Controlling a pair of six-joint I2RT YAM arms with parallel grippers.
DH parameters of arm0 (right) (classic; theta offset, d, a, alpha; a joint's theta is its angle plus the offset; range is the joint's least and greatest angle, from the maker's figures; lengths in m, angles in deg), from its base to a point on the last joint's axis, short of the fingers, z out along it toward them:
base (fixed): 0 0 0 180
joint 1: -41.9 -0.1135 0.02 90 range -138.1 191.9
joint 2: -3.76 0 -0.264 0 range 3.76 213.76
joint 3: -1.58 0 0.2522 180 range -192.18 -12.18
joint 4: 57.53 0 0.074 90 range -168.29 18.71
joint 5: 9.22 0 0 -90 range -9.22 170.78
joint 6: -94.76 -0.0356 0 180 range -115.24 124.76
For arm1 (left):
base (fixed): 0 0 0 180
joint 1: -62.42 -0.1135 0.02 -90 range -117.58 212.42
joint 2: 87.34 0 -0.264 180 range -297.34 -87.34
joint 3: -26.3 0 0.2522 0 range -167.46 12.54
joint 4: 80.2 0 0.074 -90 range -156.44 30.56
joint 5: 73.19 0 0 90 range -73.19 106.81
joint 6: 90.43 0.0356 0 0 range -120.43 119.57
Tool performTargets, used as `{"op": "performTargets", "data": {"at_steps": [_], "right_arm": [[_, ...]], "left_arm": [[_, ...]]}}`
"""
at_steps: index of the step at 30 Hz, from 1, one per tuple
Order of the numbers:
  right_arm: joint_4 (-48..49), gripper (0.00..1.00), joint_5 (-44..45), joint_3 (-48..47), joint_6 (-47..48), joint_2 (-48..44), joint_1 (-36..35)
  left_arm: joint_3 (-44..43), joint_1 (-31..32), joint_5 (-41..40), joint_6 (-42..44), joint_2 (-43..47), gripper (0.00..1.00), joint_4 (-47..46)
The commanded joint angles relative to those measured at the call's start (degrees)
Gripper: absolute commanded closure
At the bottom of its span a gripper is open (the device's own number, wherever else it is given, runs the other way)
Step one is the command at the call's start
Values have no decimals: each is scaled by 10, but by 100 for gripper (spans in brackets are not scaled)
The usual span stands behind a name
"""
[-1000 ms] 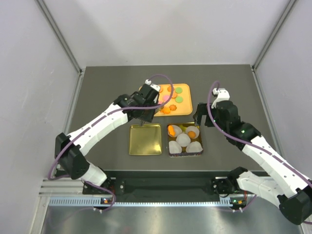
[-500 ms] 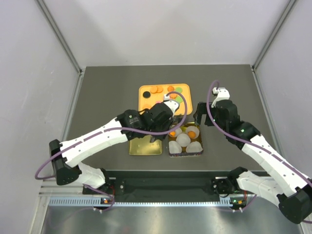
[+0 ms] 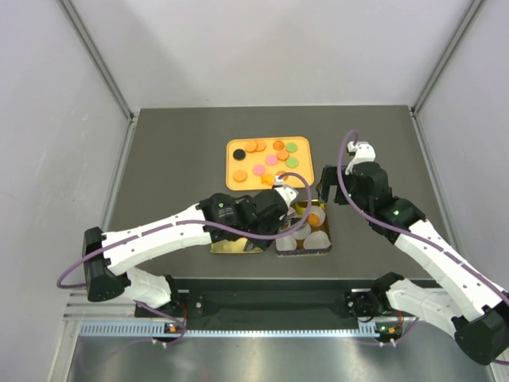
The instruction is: Pack the cookies
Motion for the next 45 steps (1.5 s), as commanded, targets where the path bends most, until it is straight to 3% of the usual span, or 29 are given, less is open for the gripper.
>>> {"op": "performTargets", "data": {"at_steps": [1, 24, 38, 45], "right_arm": [[11, 0, 8, -23, 5, -3, 6], [14, 0, 8, -13, 5, -3, 6], [15, 0, 6, -9, 4, -7, 6], [15, 0, 7, -10, 5, -8, 7]], "left_arm": [[5, 7, 8, -6, 20, 70, -18], [33, 9, 5, 2, -8, 64, -63], [24, 9, 0, 6, -8, 49, -62], [-3, 9, 4, 8, 10, 51, -57]]}}
